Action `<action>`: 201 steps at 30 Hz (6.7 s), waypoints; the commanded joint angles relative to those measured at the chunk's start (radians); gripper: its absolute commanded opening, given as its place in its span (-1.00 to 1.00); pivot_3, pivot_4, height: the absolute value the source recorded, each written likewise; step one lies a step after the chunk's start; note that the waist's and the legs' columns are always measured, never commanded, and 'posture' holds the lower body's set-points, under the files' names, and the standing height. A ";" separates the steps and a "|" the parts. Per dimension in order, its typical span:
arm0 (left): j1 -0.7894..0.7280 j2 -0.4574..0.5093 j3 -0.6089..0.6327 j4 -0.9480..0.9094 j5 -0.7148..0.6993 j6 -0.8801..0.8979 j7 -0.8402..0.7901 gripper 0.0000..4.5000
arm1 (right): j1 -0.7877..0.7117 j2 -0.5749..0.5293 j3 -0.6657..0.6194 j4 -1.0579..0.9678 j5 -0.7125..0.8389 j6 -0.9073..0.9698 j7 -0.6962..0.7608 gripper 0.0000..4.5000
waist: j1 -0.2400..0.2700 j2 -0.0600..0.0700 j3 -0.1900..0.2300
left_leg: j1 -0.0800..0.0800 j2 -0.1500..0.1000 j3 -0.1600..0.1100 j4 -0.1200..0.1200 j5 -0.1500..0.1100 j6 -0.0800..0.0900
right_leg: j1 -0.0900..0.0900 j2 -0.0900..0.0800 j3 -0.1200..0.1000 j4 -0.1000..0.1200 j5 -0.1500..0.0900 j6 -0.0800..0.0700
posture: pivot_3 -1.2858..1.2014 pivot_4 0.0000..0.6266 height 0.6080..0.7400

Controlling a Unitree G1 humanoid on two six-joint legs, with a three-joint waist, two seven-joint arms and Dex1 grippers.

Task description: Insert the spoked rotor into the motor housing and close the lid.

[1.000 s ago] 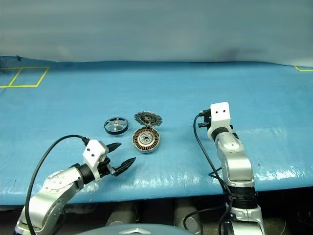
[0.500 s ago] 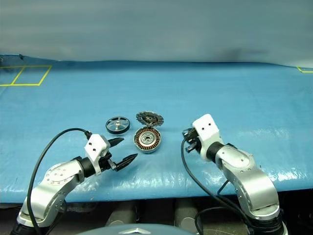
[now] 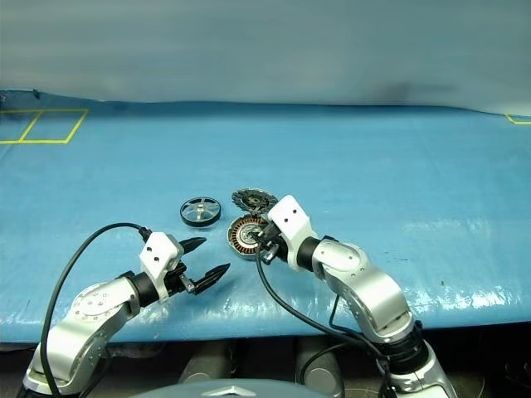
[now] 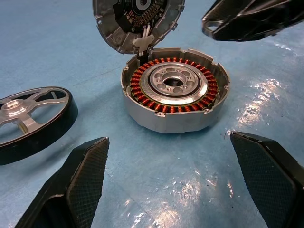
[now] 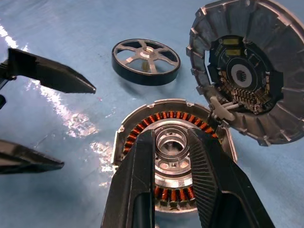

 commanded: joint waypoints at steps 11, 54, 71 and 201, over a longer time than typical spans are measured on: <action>0.015 -0.003 0.009 -0.048 -0.009 -0.026 0.015 1.00 | -0.037 0.093 0.023 0.131 -0.050 -0.107 -0.009 -0.71 | -0.001 0.000 0.000 | 0.000 0.000 0.000 0.000 0.000 0.000 | 0.000 0.000 0.000 0.000 0.000 0.000 | 0.03 -0.52 1.00; 0.018 -0.011 0.004 -0.034 -0.005 -0.041 0.013 1.00 | -0.010 0.112 0.013 0.211 -0.081 -0.103 -0.003 -0.71 | -0.001 0.000 0.000 | 0.000 0.000 0.000 0.000 0.000 0.000 | 0.000 0.000 0.000 0.000 0.000 0.000 | 0.03 -0.52 1.00; 0.022 -0.016 0.000 -0.029 -0.004 -0.049 0.014 1.00 | -0.012 0.101 -0.022 0.144 -0.049 -0.057 -0.002 0.18 | 0.000 0.000 0.000 | 0.000 0.000 0.000 0.001 0.000 0.000 | 0.001 0.000 0.000 0.000 0.000 0.000 | 0.03 -0.52 1.00; -0.143 0.188 0.200 0.023 -0.128 0.111 -0.106 1.00 | 0.040 -0.061 -0.057 -0.128 0.054 0.076 0.065 -0.99 | -0.001 0.000 0.000 | -0.002 0.000 -0.002 0.000 0.000 0.000 | -0.001 0.000 -0.003 -0.001 0.000 0.000 | 0.03 -0.52 1.00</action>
